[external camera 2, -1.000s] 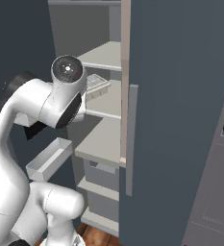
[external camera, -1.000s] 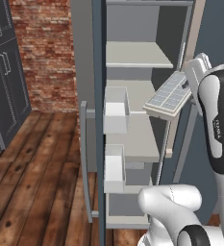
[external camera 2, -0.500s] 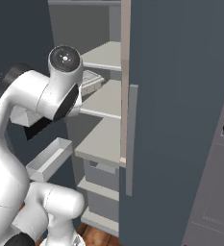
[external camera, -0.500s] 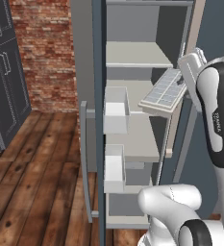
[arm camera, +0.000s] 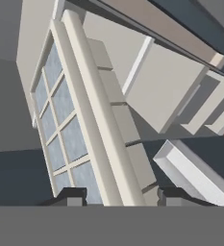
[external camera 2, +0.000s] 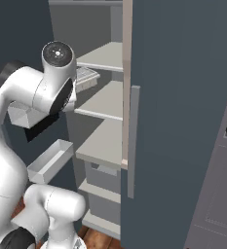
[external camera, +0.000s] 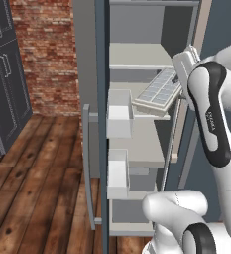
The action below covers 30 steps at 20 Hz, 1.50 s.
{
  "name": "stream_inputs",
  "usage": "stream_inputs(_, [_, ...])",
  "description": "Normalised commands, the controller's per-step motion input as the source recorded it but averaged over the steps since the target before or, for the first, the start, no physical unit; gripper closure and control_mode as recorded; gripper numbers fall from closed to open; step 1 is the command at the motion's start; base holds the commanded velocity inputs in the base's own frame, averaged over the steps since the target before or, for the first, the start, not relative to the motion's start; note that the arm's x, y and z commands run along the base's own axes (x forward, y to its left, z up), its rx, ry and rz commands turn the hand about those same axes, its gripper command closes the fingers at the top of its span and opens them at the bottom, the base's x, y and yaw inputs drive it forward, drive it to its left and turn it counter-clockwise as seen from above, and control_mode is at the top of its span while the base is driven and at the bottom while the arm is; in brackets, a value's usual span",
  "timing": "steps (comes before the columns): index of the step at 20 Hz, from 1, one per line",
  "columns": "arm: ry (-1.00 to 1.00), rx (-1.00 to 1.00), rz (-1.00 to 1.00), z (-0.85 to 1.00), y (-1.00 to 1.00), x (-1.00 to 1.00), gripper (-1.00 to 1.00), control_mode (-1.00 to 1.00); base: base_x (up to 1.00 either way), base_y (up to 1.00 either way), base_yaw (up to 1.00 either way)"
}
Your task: The ice cube tray has been filled with water. Take the tray and place it in the freezer to make ice. Close the freezer door after placing the tray.
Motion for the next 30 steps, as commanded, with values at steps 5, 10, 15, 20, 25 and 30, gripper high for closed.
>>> stream_inputs(5, [-0.01,0.02,-0.01,0.16,0.00,0.27,1.00,-1.00,0.00,0.00,0.00])
stream_inputs(10, [-0.02,0.02,-0.03,0.11,0.00,0.27,1.00,-1.00,0.00,0.00,0.00])
stream_inputs(15, [-0.03,0.02,-0.01,0.03,0.00,0.32,1.00,-1.00,0.00,0.00,0.00])
stream_inputs(20, [-0.03,0.01,-0.04,0.00,0.00,0.27,1.00,-1.00,0.00,0.00,0.00])
stream_inputs(25, [-0.01,0.02,-0.07,0.09,0.00,0.21,1.00,-1.00,0.00,0.00,0.00])
stream_inputs(30, [0.00,0.02,-0.06,0.17,0.00,0.19,1.00,-1.00,0.00,0.00,0.00])
